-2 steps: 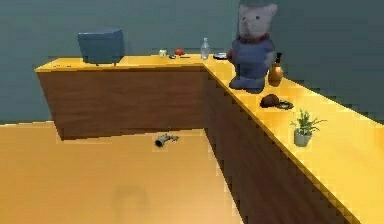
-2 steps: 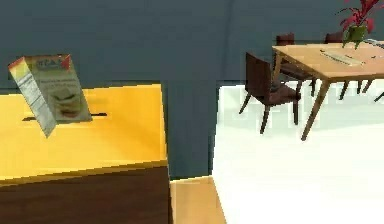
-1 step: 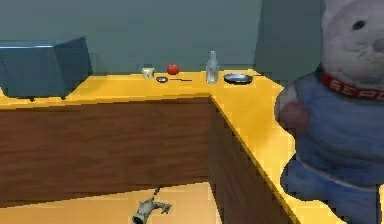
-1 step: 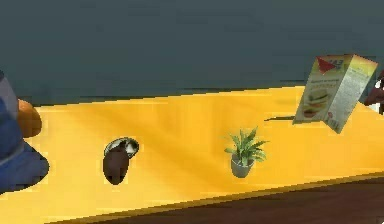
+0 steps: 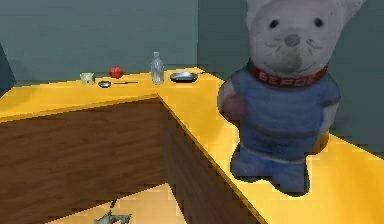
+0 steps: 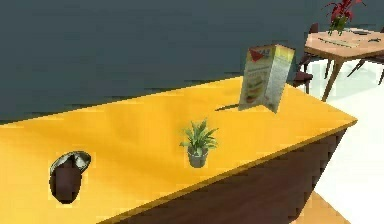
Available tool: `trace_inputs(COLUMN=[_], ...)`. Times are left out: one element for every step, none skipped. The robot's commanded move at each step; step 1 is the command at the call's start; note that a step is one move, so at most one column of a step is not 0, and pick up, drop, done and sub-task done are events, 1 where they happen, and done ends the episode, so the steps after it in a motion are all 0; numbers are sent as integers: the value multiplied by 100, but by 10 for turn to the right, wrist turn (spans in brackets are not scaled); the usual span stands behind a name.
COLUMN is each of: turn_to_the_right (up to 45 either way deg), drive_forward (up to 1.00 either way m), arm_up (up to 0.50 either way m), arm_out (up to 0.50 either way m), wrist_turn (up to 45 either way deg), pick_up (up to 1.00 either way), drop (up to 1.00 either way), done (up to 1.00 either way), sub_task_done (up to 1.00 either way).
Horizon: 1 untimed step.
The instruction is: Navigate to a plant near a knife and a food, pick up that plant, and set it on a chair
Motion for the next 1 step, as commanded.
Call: trace_inputs(turn_to_the_right=[0], drive_forward=[0], arm_up=[50], arm_out=[0], wrist_turn=[0], pick_up=[0], drop=[0], done=[0], sub_task_done=[0])
